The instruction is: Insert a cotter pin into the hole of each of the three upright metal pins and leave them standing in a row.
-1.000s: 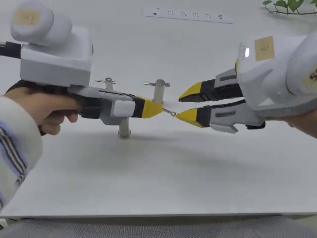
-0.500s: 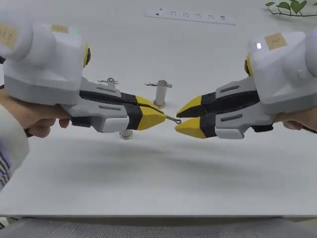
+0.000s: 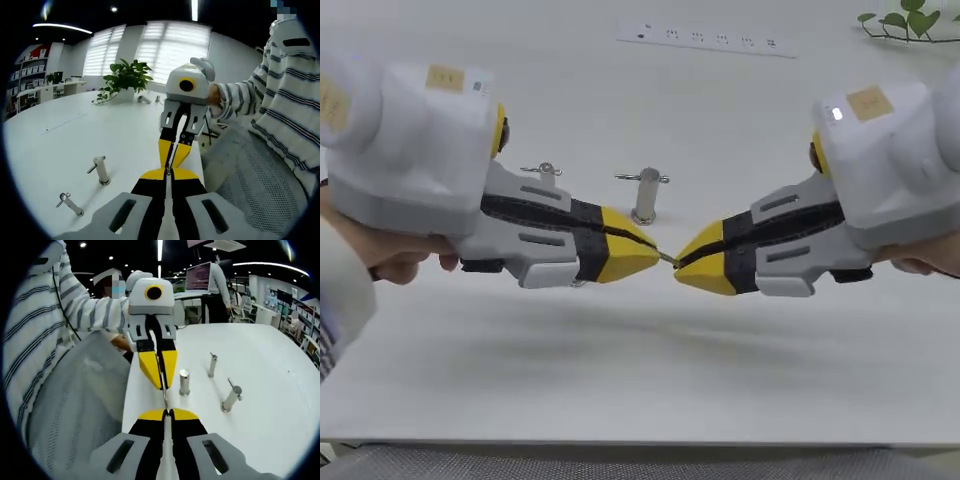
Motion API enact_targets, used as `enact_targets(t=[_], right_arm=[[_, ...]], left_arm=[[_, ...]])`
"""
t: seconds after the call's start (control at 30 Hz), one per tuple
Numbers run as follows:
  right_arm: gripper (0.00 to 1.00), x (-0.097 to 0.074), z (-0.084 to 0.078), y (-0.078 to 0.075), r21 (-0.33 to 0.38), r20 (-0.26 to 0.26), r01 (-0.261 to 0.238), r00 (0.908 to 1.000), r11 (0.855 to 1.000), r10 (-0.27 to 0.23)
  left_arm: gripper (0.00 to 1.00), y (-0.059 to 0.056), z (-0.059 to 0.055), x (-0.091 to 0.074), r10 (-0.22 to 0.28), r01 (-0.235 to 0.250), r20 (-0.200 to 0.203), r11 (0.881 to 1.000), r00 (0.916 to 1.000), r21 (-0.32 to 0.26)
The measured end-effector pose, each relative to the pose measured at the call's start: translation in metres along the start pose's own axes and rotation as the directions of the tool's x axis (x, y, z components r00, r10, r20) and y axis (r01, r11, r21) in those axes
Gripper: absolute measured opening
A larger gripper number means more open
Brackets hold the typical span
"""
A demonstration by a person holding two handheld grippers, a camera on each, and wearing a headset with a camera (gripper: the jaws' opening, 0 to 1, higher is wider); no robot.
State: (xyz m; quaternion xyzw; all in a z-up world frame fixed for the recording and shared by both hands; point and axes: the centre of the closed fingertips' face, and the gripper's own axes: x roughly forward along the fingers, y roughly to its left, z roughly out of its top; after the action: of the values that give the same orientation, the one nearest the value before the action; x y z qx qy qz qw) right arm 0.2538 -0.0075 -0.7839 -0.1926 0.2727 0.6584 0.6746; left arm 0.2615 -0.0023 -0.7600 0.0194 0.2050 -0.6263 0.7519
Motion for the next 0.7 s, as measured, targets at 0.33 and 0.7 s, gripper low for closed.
enact_targets(t=[0.33, 0.7], right_arm=[[0.04, 0.001, -0.003, 0.005, -0.003, -0.039, -0.022, 0.999, 1.0, 0.022], [0.04, 0.002, 0.001, 0.006, -0.003, -0.046, -0.029, 0.9985, 1.0, 0.028]], left_arm=[[0.02, 0.0, -0.015, 0.002, 0.013, -0.015, -0.065, 0.999, 0.9978, -0.029], [0.02, 0.004, -0.015, -0.003, 0.028, -0.028, -0.07, 1.0, 0.9972, 0.003]])
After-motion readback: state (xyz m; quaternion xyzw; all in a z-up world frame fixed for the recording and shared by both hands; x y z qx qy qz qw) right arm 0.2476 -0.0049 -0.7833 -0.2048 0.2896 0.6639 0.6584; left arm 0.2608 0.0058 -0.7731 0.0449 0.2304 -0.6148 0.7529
